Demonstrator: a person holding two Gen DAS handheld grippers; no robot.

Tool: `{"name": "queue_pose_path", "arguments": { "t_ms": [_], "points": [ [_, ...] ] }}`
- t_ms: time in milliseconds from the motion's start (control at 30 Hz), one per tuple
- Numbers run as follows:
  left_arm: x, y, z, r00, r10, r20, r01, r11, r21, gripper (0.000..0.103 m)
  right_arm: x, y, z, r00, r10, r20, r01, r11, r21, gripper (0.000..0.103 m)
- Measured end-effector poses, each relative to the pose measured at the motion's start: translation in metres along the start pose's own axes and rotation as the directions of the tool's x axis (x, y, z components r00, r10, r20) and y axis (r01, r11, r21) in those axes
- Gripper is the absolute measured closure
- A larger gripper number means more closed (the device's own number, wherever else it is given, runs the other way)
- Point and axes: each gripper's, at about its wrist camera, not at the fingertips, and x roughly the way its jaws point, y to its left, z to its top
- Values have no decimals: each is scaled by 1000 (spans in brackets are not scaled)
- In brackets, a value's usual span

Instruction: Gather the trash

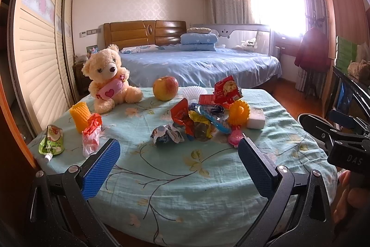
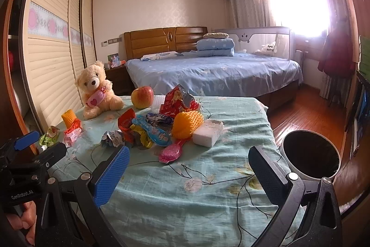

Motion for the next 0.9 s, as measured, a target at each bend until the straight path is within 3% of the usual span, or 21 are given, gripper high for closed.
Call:
{"name": "queue_pose_path", "arguments": {
  "t_ms": [533, 900],
  "points": [
    [20, 8, -6, 998, 18, -52, -18, 1000, 1, 0, 14, 1, -1, 998, 33, -44, -33, 999, 16, 0],
    [79, 32, -16, 983, 34, -181, -40, 999, -27, 4, 74, 7, -10, 975, 88, -203, -79, 995, 56, 2]
  ]
}}
